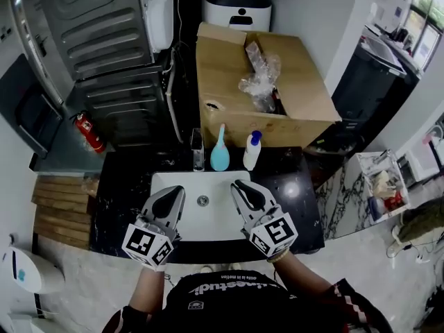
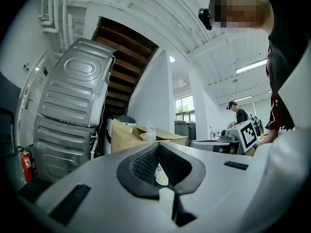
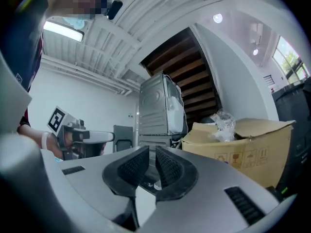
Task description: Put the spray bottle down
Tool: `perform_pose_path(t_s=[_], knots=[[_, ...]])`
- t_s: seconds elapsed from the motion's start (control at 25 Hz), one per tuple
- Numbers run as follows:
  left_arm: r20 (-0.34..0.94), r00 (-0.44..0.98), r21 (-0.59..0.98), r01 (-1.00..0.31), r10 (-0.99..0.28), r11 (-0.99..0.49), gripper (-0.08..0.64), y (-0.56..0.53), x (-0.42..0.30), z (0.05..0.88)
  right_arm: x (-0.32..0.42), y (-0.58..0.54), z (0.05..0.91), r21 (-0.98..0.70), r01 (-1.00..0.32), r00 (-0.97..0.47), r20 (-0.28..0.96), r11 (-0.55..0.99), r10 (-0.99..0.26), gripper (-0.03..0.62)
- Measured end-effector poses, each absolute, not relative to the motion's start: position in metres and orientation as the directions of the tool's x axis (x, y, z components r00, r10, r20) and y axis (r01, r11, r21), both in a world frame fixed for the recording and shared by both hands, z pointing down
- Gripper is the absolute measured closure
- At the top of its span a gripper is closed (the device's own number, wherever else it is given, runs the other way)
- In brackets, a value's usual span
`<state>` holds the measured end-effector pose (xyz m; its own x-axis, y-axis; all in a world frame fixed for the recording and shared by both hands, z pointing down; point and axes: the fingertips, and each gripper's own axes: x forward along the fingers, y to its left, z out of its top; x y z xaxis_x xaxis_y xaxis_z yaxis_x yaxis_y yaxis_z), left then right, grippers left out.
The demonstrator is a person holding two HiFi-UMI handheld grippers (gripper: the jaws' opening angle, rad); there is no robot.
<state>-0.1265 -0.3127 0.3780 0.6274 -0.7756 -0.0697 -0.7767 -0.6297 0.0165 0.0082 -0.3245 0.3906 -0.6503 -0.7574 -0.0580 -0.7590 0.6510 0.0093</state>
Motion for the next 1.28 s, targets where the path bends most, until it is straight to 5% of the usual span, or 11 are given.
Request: perform_pose_path(t_s=[1.28], knots=[[-0.093,0.685,0.024,-0.724,-0.723,-0.689,0.545,-0.302,-0.101,0.372,-0.002,-0.29,0.375,-0.055,-0.722,-0.691,0.027,0.69,-0.722,0.554]])
